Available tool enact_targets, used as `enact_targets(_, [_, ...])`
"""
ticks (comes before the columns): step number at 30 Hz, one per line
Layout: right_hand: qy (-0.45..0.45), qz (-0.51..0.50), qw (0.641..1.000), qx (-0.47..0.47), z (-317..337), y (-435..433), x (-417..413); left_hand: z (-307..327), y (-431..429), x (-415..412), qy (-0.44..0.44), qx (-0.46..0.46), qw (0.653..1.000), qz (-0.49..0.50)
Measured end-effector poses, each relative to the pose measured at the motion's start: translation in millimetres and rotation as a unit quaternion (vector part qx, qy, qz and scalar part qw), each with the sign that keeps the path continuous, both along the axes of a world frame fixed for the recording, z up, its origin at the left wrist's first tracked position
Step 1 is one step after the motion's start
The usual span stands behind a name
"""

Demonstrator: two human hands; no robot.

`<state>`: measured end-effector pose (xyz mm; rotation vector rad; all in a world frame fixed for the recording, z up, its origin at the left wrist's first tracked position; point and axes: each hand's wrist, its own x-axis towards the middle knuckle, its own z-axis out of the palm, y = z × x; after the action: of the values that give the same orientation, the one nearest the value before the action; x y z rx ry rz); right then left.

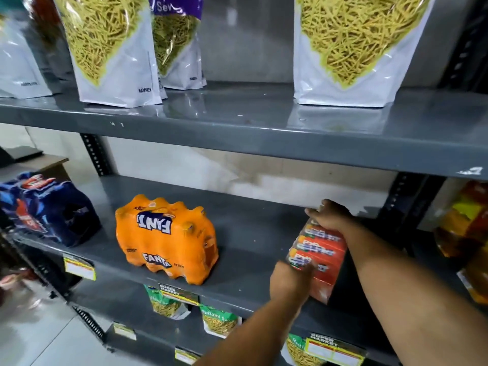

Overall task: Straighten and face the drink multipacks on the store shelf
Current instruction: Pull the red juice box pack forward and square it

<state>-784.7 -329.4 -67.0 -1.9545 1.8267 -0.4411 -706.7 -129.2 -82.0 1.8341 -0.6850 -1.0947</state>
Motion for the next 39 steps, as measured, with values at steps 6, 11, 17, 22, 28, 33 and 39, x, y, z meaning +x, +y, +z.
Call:
enact_targets(6, [0.063,-0.017,0.998,-0.02,-4,-9,-2,-11,-2,-10,-0.042,-0.008,0.998,0.043])
enact_targets(11, [-0.004,-0.042,0.998,-0.043,-13,-20,-6,-13,-4,-16,-0.077,-0.016,0.995,0.054])
enact_targets(17, [-0.111,-0.086,0.987,-0.082,-27,-23,-18,-15,4,-22,-0.108,-0.048,0.992,0.033])
enact_targets(22, [-0.214,-0.135,0.963,-0.091,-30,-19,-34,-21,5,-23,-0.171,-0.116,0.978,-0.023])
enact_targets(28, [-0.351,-0.204,0.903,-0.138,-32,11,-68,-33,3,-19,-0.301,-0.21,0.921,-0.129])
enact_targets(33, [-0.522,-0.253,0.787,-0.21,-50,50,-85,-45,10,-14,-0.432,-0.283,0.829,-0.213])
enact_targets(39, [-0.581,-0.245,0.75,-0.2,-53,55,-89,-47,12,-13,-0.473,-0.303,0.805,-0.19])
